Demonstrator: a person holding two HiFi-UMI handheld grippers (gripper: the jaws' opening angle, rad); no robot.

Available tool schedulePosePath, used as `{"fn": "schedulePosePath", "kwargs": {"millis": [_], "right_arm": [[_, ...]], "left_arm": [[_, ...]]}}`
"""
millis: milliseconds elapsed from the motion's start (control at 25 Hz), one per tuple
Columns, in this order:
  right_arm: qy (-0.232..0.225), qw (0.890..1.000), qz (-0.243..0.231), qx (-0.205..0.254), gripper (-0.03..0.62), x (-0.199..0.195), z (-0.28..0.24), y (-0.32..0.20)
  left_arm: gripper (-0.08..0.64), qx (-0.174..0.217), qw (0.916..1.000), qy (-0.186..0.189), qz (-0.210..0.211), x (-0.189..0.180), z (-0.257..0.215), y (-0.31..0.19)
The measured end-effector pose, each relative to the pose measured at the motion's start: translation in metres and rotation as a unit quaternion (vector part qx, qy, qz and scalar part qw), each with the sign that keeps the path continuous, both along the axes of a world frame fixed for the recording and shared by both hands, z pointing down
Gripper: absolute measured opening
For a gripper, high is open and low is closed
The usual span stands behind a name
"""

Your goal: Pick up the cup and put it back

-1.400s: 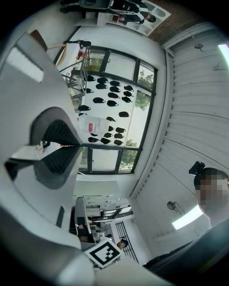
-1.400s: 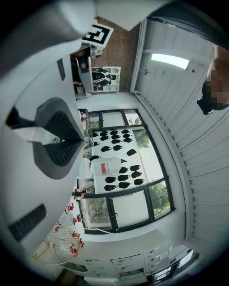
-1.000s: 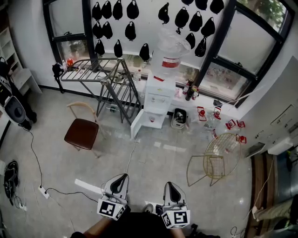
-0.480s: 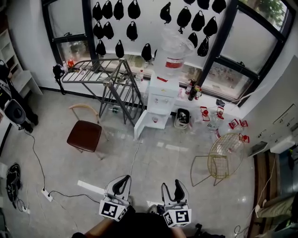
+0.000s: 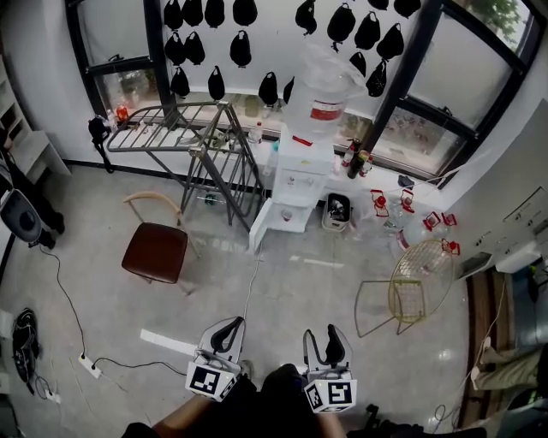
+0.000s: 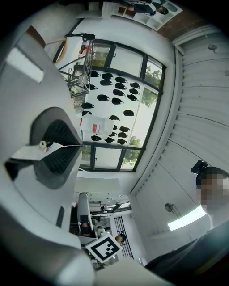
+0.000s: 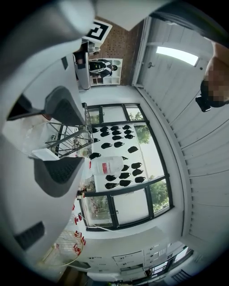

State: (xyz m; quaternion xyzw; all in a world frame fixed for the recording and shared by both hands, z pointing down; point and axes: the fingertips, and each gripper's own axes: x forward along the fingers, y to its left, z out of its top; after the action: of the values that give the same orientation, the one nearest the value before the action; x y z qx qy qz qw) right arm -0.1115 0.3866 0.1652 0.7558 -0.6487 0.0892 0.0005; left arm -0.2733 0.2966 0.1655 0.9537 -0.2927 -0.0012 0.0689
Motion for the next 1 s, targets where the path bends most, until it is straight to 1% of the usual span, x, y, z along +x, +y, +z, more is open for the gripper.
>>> {"fn": "schedulePosePath", "kwargs": {"millis": [160,360,560,680,840,1000], "right_arm": [[-0.002,1.000,-0.002,-0.014,0.209,0.004,0.010,-0.024],[-0.007,1.000,-0.011,-0.021,0.209,0.035,0.029,-0.072],[-0.011,0.999,-0.030,-0.032,0.207,0.092,0.050,-0.135],[-0.005,0.998,-0.047,-0.042,0.207,0.133,0.063,-0.181],[-0.003,0.995,-0.078,-0.065,0.207,0.183,0.087,-0.246],[-0.009,0.990,-0.106,-0.089,0.207,0.221,0.116,-0.295]], "left_arm": [[0.010,-0.005,0.9999,-0.006,0.008,0.009,0.011,-0.025],[0.009,-0.014,0.9999,-0.009,0.002,0.040,0.023,-0.067],[0.010,-0.008,0.9999,0.005,-0.009,0.095,0.025,-0.119],[0.009,-0.010,0.9996,0.002,-0.025,0.134,0.026,-0.158],[0.010,-0.010,0.9984,-0.010,-0.055,0.181,0.022,-0.216],[0.009,-0.016,0.9960,0.000,-0.088,0.214,0.034,-0.255]]}}
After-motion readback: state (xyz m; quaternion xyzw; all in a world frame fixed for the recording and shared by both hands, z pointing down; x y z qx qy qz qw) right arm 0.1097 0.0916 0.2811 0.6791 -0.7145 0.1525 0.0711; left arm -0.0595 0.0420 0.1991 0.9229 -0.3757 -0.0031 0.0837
